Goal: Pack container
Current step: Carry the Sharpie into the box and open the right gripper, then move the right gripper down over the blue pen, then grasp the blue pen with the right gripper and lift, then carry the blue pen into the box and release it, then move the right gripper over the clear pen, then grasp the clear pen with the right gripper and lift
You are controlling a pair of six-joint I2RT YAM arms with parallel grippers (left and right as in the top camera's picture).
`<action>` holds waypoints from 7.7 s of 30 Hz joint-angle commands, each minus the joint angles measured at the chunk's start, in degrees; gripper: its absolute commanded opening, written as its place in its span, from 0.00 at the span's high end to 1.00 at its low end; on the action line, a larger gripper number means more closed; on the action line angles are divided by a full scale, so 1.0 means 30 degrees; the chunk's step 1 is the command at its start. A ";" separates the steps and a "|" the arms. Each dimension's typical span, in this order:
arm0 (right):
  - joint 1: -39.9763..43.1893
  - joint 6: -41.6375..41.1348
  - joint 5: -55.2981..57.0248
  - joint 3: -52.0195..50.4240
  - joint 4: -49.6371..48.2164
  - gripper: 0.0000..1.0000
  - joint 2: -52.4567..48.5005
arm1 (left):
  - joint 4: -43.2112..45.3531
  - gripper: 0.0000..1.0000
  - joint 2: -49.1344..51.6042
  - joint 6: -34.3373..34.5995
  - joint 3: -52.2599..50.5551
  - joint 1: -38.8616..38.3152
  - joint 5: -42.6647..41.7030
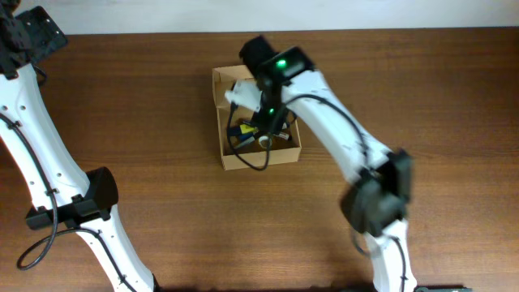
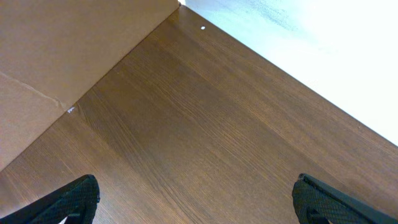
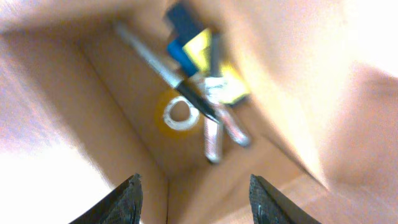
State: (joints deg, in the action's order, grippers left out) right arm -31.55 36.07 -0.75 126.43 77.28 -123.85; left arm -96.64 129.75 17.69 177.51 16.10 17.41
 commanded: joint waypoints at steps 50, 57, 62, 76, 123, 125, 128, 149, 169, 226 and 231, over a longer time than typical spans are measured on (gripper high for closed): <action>1.2007 -0.8655 -0.2463 -1.8717 -0.7366 0.59 0.4153 | -0.0007 0.00 -0.0153 -0.0219 -0.0058 0.0066 0.0124; 1.2007 -0.8925 -0.0510 -1.8717 -0.7621 0.60 0.4153 | -0.0007 0.00 -0.0153 -0.0219 -0.0058 0.0066 0.0124; 1.1897 -0.9202 -0.0423 -1.8717 -0.7570 0.59 0.4153 | -0.0007 0.00 -0.0153 -0.0219 -0.0058 0.0066 0.0124; 0.9901 -1.0295 0.1858 -1.8717 -0.8109 0.65 0.4138 | -0.0007 0.00 -0.0153 -0.0219 -0.0058 0.0066 0.0124; -0.0277 0.2907 -0.1144 0.0379 -0.0393 0.96 0.6652 | -0.0007 0.00 -0.0153 -0.0219 -0.0058 0.0066 0.0124; -0.1020 0.3789 -0.0430 0.0284 -0.0393 0.96 0.6033 | -0.0007 0.00 -0.0153 -0.0219 -0.0058 0.0066 0.0124; -0.1355 0.4736 -0.0284 0.0284 -0.0423 0.96 0.4619 | -0.0007 0.00 -0.0153 -0.0219 -0.0058 0.0066 0.0124; 0.0211 0.4175 -0.0976 0.0284 -0.1545 0.96 -0.3330 | -0.0007 0.00 -0.0153 -0.0219 -0.0058 0.0066 0.0124; 0.0022 0.1719 -0.0539 0.0240 -0.0095 0.60 -0.4481 | -0.0007 0.00 -0.0153 -0.0219 -0.0058 0.0066 0.0124; 1.4149 -0.7184 -0.0750 -2.1041 -0.9632 0.57 0.6142 | -0.0007 0.00 -0.0153 -0.0219 -0.0058 0.0066 0.0124; 1.4149 -0.7366 -0.0590 -2.1099 -1.0149 0.73 0.6113 | -0.0007 0.00 -0.0153 -0.0219 -0.0058 0.0066 0.0124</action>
State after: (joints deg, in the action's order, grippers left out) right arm 10.90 15.00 -2.48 63.51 47.33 -105.19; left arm -96.66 129.75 17.69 177.51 16.10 17.41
